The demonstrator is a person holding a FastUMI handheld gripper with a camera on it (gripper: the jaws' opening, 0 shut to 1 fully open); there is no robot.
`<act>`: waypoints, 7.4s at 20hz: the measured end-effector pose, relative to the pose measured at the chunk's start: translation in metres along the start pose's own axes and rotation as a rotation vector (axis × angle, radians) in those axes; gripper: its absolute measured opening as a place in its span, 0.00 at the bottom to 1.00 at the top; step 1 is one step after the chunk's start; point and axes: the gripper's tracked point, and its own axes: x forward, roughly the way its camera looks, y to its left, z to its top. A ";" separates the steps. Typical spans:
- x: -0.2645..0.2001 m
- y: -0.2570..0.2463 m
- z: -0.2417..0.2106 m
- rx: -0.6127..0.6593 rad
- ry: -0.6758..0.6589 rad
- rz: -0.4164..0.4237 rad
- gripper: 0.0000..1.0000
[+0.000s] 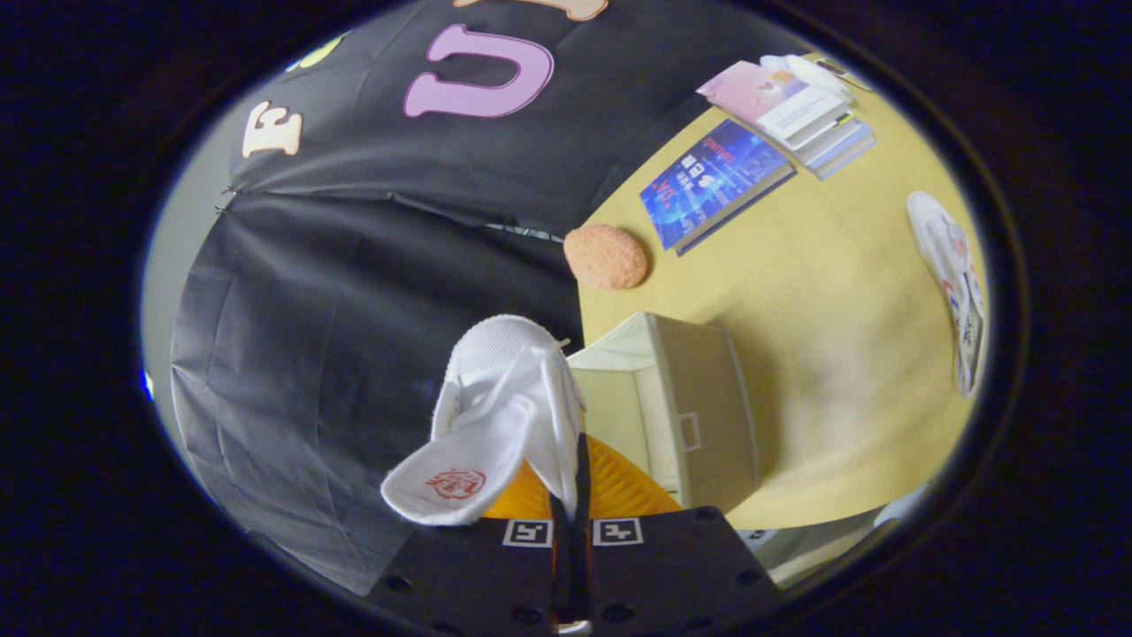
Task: Open the storage box then place both shoes into the box .Put the left shoe in first, then the right shoe, with the right side of both shoes facing outward in a uniform manner.
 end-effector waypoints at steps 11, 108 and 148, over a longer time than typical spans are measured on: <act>0.130 -0.028 -0.038 -0.002 -0.087 -0.261 0.03; -0.085 -0.218 0.091 0.070 -0.267 -0.249 0.04; 0.036 -0.049 0.018 -0.482 -0.543 -0.547 0.92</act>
